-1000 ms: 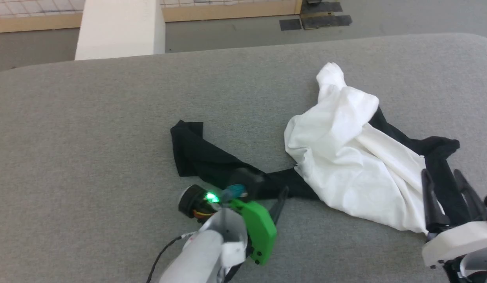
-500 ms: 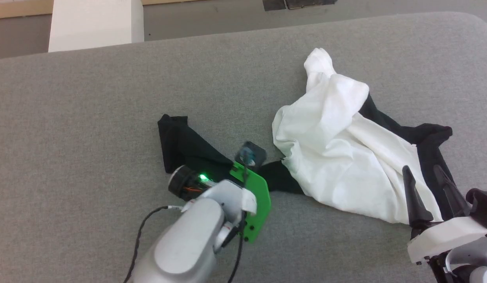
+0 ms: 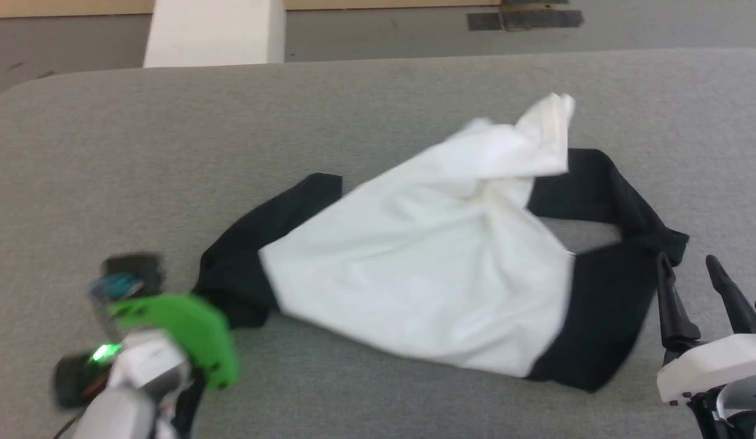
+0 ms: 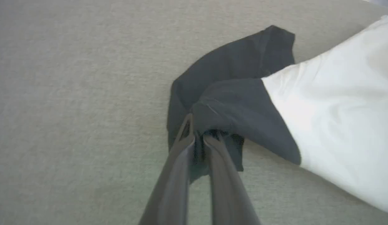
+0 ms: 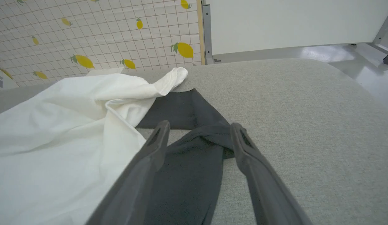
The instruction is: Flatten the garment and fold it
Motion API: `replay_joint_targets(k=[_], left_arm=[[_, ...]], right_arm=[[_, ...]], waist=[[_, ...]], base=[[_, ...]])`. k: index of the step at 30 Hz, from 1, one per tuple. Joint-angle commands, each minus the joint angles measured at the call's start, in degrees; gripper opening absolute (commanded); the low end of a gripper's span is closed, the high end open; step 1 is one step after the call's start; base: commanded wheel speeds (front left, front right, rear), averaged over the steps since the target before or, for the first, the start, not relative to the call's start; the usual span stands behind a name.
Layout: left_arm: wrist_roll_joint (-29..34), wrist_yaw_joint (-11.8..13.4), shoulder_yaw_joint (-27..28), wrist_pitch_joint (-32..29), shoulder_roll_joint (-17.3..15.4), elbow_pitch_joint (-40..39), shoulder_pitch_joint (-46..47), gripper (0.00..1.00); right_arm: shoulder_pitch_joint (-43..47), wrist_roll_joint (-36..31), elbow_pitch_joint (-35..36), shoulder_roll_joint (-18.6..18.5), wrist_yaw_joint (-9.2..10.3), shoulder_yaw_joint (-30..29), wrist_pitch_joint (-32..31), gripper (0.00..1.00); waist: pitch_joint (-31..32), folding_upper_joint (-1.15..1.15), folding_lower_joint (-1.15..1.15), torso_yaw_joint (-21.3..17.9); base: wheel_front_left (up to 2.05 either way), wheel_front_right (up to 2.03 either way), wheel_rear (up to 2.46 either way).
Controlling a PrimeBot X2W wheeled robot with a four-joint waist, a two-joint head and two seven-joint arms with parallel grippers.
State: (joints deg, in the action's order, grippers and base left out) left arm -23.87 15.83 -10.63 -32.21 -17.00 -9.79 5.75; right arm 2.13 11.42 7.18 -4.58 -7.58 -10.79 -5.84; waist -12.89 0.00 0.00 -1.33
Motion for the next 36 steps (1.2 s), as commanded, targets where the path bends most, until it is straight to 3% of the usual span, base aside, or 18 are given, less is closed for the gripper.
replay_joint_targets(k=[1, 4, 5, 6, 9, 15, 21, 25, 27, 28, 29, 32, 36], left_arm=[[-0.6, 1.6, 1.8, -0.6, -1.0, -1.6, -3.2, 0.00], [-1.6, 4.7, 6.1, -1.9, -2.4, -4.6, -9.1, 0.00], [-2.7, 5.6, 8.0, -0.8, -1.9, -6.5, -11.5, 0.82], [-2.9, 5.3, 8.1, 0.3, -1.6, -6.9, -11.8, 1.00], [-3.7, 4.1, 7.9, 3.8, -0.2, -6.5, -11.6, 1.00], [-2.2, 2.8, 9.3, 17.1, 2.6, -4.0, -9.4, 1.00], [-0.3, 1.5, 9.9, 30.9, 5.3, -0.9, -7.3, 1.00], [-0.2, 0.3, 8.9, 35.6, 6.6, 1.7, -5.8, 1.00], [-0.3, -0.5, 8.3, 37.3, 7.4, 2.8, -5.1, 1.00], [-0.4, -0.7, 8.1, 38.1, 7.7, 3.2, -4.9, 1.00], [-0.2, -1.1, 7.8, 39.1, 7.9, 3.8, -4.6, 1.00], [-0.3, -1.6, 7.5, 41.4, 8.5, 4.9, -4.2, 1.00], [-0.2, -2.1, 6.6, 42.1, 8.7, 6.6, -4.0, 1.00]], right_arm=[[-0.3, -0.5, 0.2, 0.4, 0.09, -0.5, -0.5, 1.00], [-0.7, -1.2, -0.3, 0.9, 0.09, -2.5, -2.3, 1.00], [-1.8, -2.2, -1.0, 1.1, 0.09, -3.5, -4.3, 1.00], [-2.5, -2.7, -1.1, 1.2, 0.09, -3.5, -4.7, 1.00], [-4.8, -3.6, -2.1, 1.1, 0.09, -2.8, -6.0, 1.00], [-12.2, -4.7, -9.4, 0.0, 0.09, -4.3, -12.9, 1.00], [-18.2, -3.9, -20.6, -1.4, 0.09, -4.7, -26.4, 1.00], [-19.5, -1.4, -24.3, -2.9, 0.09, -2.8, -34.3, 1.00], [-19.7, 0.4, -24.5, -3.8, 0.09, -1.4, -36.7, 0.36], [-19.7, 1.0, -24.2, -4.4, 0.09, -0.5, -36.9, 0.21], [-19.7, 1.5, -23.7, -5.3, 0.09, 0.1, -36.8, 0.00], [-19.3, 2.2, -22.1, -7.2, 0.09, -0.5, -34.2, 0.00], [-17.2, -0.3, -19.2, -9.5, 0.09, -6.2, -29.3, 0.00]], waist=[[0.7, 0.00, 0.00, 1.8], [0.6, 0.00, 0.00, 2.7], [0.3, 0.00, 0.00, 3.3], [0.2, 0.00, 0.00, 3.5], [-0.1, 0.00, 0.00, 4.1], [-0.8, 0.00, 0.00, 5.5], [-1.8, 0.00, 0.00, 7.2], [-2.2, 0.00, 0.00, 7.7], [-2.2, 0.00, 0.00, 7.6], [-2.1, 0.00, 0.00, 7.5], [-2.0, 0.00, 0.00, 7.3], [-1.5, 0.00, 0.00, 6.6], [-0.2, 0.00, 0.00, 5.9]], base=[[0.00, 0.00, 0.00], [0.00, 0.00, 0.00], [0.00, 0.00, 0.00], [0.00, 0.00, 0.00], [0.00, 0.00, 0.00], [0.00, 0.00, 0.00], [0.00, 0.00, 0.00], [0.00, 0.00, 0.00], [0.00, 0.00, 0.00], [0.00, 0.00, 0.00], [0.00, 0.00, 0.00], [0.00, 0.00, 0.00], [0.00, 0.00, 0.00]])
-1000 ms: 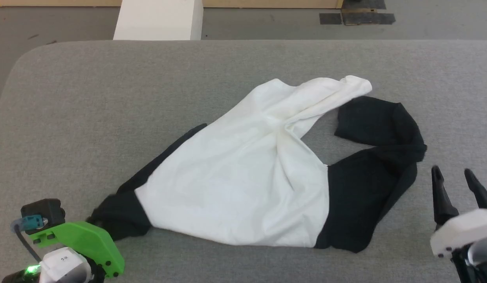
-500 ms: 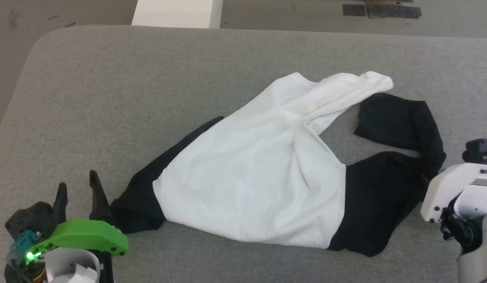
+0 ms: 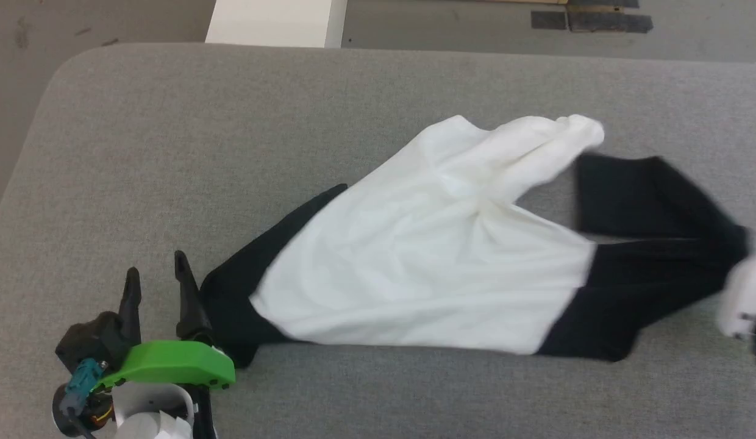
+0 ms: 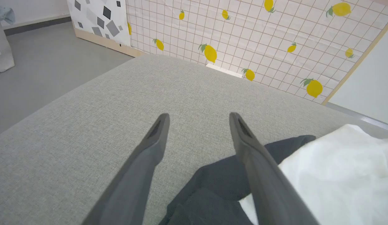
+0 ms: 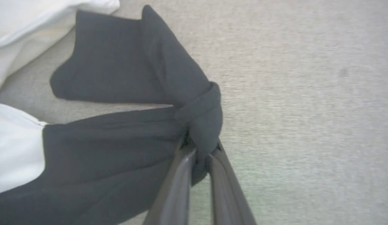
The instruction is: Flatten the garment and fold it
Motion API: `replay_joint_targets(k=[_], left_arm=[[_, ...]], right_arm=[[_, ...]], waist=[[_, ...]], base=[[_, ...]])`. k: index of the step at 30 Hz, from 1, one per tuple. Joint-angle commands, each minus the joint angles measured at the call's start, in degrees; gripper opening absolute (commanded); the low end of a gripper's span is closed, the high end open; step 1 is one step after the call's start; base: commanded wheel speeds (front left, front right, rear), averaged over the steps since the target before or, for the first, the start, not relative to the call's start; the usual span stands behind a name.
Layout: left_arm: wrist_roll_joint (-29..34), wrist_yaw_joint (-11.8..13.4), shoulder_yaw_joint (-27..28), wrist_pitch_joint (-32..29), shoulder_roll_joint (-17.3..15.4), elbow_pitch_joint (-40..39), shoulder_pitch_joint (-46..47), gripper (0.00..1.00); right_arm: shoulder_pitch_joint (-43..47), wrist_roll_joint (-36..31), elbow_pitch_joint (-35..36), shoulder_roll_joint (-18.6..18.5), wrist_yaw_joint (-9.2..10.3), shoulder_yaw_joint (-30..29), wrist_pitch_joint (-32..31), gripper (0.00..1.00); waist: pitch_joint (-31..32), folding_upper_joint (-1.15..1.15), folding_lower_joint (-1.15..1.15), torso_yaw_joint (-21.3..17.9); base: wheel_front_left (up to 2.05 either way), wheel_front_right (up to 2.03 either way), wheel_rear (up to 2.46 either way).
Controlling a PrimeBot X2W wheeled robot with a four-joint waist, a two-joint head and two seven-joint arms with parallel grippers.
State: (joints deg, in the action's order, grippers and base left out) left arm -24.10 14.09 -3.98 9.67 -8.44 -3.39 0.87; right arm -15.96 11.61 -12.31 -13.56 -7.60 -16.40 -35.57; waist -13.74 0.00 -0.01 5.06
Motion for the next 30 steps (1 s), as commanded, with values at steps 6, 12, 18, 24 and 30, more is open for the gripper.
replay_joint_targets(k=[6, 12, 18, 24, 30], left_arm=[[-0.2, -0.7, -0.5, 0.2, 0.2, 1.2, 0.3, 1.00], [-0.5, -0.9, -0.9, -0.3, -0.3, 1.4, -0.2, 1.00], [0.4, -1.3, -1.8, 0.5, -0.8, 0.5, 0.8, 1.00], [2.1, -2.6, -3.3, 3.4, -0.3, -0.7, 3.0, 1.00], [3.8, -4.9, -5.5, 5.0, 1.6, -0.1, 5.6, 1.00]], right_arm=[[8.4, -6.0, 8.0, 0.7, 0.11, -15.9, 1.1, 0.00], [16.0, -8.6, 12.8, 7.1, 0.11, -27.6, -1.8, 0.24], [16.0, -7.3, 16.7, 7.5, 0.11, -19.4, 9.8, 1.00], [11.8, -1.3, 17.6, 1.3, 0.11, 0.0, 23.9, 1.00], [4.1, 6.3, 14.5, -9.7, 0.11, 24.0, 28.6, 1.00]], waist=[[2.5, 0.00, 0.01, -1.6], [3.3, 0.00, 0.01, -3.0], [3.0, 0.00, 0.01, -3.3], [1.5, 0.00, 0.01, -2.1], [-0.7, 0.00, 0.01, -0.1]], base=[[0.00, 0.00, 0.00], [0.00, 0.00, 0.00], [0.00, 0.00, 0.00], [0.00, 0.00, 0.00], [0.00, 0.00, 0.00]])
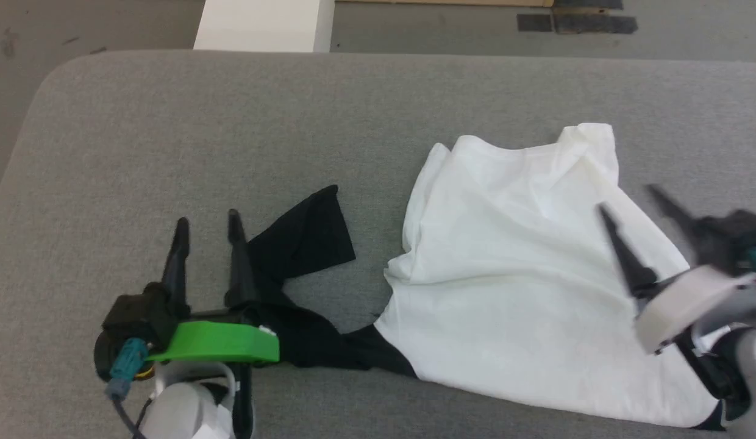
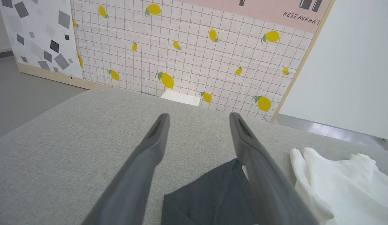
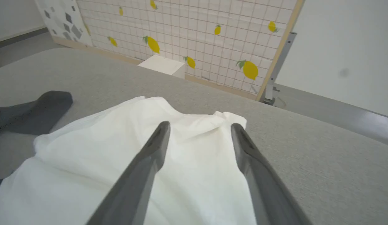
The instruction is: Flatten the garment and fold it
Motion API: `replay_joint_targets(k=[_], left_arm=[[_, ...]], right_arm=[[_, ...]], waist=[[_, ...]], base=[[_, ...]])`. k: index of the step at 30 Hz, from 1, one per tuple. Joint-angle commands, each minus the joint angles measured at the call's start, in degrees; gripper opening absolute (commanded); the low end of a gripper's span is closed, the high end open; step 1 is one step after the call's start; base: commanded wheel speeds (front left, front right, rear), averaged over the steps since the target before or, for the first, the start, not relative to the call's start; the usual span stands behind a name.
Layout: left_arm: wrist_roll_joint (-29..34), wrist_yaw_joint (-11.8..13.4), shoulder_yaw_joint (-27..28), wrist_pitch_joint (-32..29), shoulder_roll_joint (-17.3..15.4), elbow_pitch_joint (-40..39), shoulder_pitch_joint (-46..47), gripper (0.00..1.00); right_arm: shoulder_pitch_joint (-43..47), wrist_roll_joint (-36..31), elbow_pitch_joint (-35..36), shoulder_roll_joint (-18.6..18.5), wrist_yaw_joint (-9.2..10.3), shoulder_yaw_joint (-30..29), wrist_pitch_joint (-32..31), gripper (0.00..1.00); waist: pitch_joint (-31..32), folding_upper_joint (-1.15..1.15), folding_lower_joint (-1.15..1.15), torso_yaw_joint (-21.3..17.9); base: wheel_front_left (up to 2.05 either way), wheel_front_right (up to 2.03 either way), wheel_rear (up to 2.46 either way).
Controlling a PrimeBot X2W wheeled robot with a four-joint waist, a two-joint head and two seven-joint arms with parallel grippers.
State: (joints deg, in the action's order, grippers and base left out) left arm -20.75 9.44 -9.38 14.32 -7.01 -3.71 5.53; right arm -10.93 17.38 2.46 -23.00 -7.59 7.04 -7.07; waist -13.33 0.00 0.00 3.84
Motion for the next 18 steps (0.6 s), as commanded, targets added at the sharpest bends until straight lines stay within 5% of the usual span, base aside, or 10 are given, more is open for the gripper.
replay_joint_targets(k=[1, 9, 16, 18], left_arm=[[0.8, -0.6, -0.5, 0.5, 0.5, 0.6, 1.5, 1.00], [2.0, -2.1, -2.0, 0.7, 2.9, 2.0, 3.8, 1.00], [2.0, -2.7, -2.5, 0.7, 3.8, 2.9, 4.7, 1.00], [2.0, -2.8, -2.7, 0.7, 3.9, 3.0, 5.0, 1.00]], right_arm=[[-2.7, 2.1, -1.2, -2.5, 0.10, 4.8, -0.3, 1.00], [-14.7, 10.9, -7.2, -13.0, 0.10, 28.4, -7.3, 1.00], [-22.2, 13.7, -12.1, -16.7, 0.10, 38.9, -13.1, 1.00], [-24.0, 13.8, -13.5, -17.7, 0.10, 42.1, -15.2, 0.34]], waist=[[-1.6, 0.00, 0.00, 1.6], [-4.0, 0.00, 0.00, 4.6], [-6.1, 0.00, 0.00, 6.1], [-6.6, 0.00, 0.00, 6.5]], base=[[0.00, 0.00, 0.00], [0.00, 0.00, 0.00], [0.00, 0.00, 0.00], [0.00, 0.00, 0.00]])
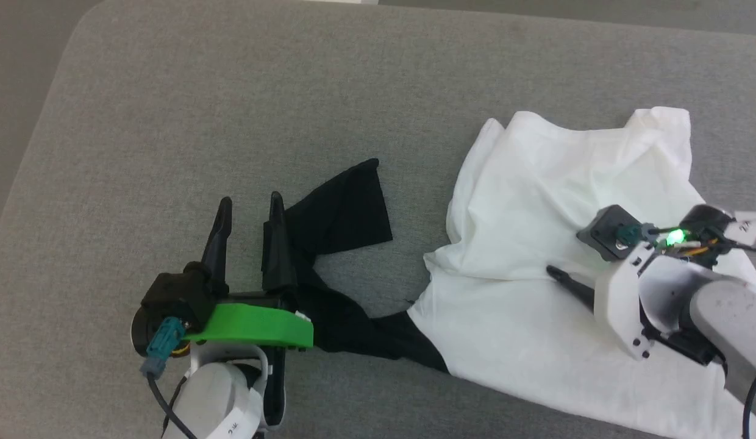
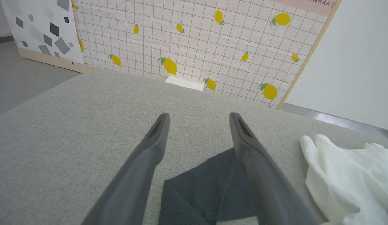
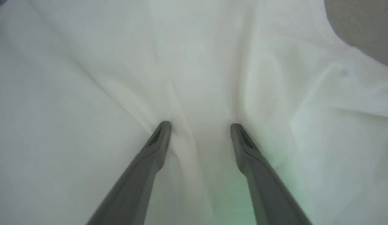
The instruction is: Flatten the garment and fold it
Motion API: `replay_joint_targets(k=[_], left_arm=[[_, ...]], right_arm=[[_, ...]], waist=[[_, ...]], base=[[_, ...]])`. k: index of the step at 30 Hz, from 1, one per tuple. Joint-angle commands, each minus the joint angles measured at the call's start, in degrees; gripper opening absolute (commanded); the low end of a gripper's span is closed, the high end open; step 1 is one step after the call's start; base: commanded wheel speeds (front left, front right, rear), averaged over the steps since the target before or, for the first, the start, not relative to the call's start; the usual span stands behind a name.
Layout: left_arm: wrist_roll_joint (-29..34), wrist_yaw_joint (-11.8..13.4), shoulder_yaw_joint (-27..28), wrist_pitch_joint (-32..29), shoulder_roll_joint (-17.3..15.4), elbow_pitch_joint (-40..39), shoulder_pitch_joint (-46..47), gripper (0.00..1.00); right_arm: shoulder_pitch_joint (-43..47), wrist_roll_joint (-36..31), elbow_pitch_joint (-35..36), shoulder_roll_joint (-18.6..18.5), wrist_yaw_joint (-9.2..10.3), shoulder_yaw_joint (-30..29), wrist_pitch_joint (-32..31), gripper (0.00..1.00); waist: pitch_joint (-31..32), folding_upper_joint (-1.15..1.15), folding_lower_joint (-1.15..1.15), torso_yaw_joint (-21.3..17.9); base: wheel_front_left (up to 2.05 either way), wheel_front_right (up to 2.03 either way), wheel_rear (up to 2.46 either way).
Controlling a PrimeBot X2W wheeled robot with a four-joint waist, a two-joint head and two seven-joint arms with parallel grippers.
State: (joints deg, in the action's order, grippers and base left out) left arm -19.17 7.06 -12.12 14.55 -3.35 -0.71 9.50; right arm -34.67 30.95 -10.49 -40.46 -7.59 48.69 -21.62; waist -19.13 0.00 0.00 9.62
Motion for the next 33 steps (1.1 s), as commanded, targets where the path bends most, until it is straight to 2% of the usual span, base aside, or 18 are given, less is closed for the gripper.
replay_joint_targets(k=[1, 6, 10, 14, 20, 29, 30, 31, 32, 33], left_arm=[[0.4, -0.4, -0.1, 0.4, 0.3, 0.1, 1.2, 1.00], [0.2, -0.5, -0.5, 0.4, 0.4, 0.3, 2.0, 1.00], [-0.1, -0.4, -0.9, 0.4, 0.4, 0.3, 2.5, 1.00], [-0.6, 0.0, -1.5, 0.4, 0.5, 0.0, 3.1, 1.00], [-1.5, 0.4, -3.8, 0.4, 0.5, 0.0, 4.9, 1.00], [-3.4, 1.6, -7.2, 0.4, 0.5, 0.0, 6.5, 1.00], [-3.5, 2.0, -7.5, 0.4, 0.5, 0.0, 6.4, 1.00], [-3.5, 2.0, -7.5, 0.4, 0.5, 0.0, 6.4, 1.00], [-3.4, 2.0, -7.5, 0.4, 0.5, 0.2, 6.3, 1.00], [-3.4, 1.9, -7.5, 0.4, 0.5, 0.4, 6.3, 1.00]], right_arm=[[-1.0, 0.4, -1.0, -0.6, 0.10, 1.7, -1.4, 0.00], [-5.6, 1.6, -1.9, -2.3, 0.10, 6.2, -2.1, 0.00], [-10.4, 1.0, -3.3, -2.9, 0.10, 4.6, 0.5, 0.00], [-15.9, -0.3, -6.7, -2.1, 0.10, 0.0, 2.8, 0.00], [-25.2, -4.4, -16.7, 0.1, 0.10, -8.2, 3.6, 0.00], [-33.5, -14.8, -32.2, 3.3, 0.10, -20.6, 6.4, 0.00], [-33.1, -15.6, -35.1, 5.6, 0.10, -22.7, 7.3, 0.29], [-32.7, -15.6, -35.5, 6.0, 0.10, -23.0, 7.4, 0.56], [-31.8, -15.2, -36.2, 6.9, 0.10, -23.5, 8.0, 1.00], [-31.1, -14.9, -36.5, 7.4, 0.10, -23.9, 8.8, 1.00]], waist=[[-1.0, 0.00, 0.00, 0.9], [-2.1, 0.00, 0.00, 1.6], [-2.9, 0.00, 0.00, 1.9], [-4.0, 0.00, 0.00, 2.5], [-6.3, 0.00, 0.00, 4.9], [-9.3, 0.00, 0.00, 9.6], [-9.4, 0.00, 0.00, 9.6], [-9.3, 0.00, 0.00, 9.4], [-8.8, 0.00, 0.00, 8.9], [-8.5, 0.00, 0.00, 8.6]], base=[[0.00, 0.00, 0.00], [0.00, 0.00, 0.00], [0.00, 0.00, 0.00], [0.00, 0.00, 0.00], [0.00, 0.00, 0.00], [0.00, 0.00, 0.00], [0.00, 0.00, 0.00], [0.00, 0.00, 0.00], [0.00, 0.00, 0.00], [0.00, 0.00, 0.00]])
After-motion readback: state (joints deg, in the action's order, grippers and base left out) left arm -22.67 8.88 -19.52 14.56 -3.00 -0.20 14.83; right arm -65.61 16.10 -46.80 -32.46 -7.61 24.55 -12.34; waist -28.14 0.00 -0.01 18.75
